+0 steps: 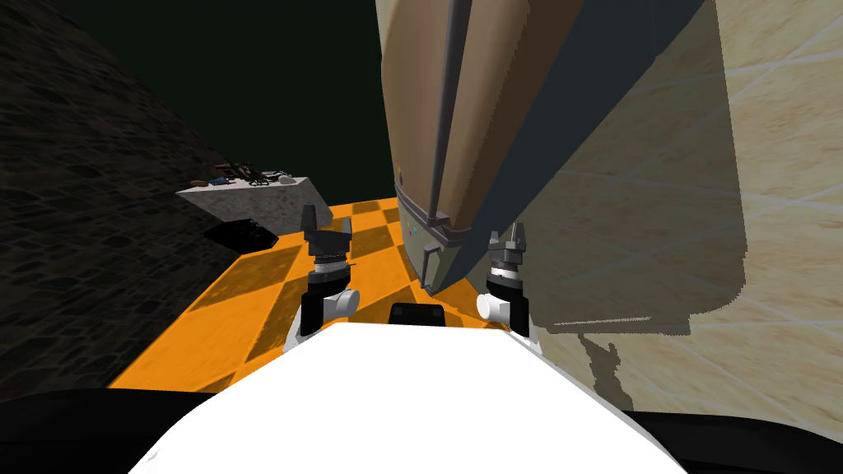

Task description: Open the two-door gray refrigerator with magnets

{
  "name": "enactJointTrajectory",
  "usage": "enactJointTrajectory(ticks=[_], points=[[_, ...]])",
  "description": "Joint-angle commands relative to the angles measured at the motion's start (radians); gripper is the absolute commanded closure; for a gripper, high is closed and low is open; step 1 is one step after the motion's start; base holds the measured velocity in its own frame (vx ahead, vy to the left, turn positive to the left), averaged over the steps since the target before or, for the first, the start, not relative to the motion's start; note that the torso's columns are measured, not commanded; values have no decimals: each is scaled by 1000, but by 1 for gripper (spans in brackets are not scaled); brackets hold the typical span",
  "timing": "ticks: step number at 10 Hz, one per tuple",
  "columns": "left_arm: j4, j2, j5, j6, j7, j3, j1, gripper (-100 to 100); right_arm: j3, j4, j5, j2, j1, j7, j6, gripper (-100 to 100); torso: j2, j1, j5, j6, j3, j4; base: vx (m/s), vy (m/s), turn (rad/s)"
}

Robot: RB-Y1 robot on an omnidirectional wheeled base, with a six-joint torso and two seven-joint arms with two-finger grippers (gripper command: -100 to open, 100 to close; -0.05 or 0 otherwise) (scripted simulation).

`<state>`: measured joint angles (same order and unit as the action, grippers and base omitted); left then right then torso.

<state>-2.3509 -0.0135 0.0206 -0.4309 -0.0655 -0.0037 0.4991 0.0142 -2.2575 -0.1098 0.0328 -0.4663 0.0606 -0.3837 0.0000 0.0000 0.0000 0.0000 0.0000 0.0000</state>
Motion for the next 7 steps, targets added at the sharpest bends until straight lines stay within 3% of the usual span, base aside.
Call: enactJointTrajectory(ticks=[1, 7], points=[[0, 0, 0, 0, 0, 0, 0, 0, 0, 0, 0, 0, 0, 0, 0, 0, 40, 0, 0, 0, -82, 41, 0, 0, 0], [0, 0, 0, 0, 0, 0, 0, 0, 0, 0, 0, 0, 0, 0, 0, 0, 470, 0, 0, 0, -939, 470, 0, 0, 0]])
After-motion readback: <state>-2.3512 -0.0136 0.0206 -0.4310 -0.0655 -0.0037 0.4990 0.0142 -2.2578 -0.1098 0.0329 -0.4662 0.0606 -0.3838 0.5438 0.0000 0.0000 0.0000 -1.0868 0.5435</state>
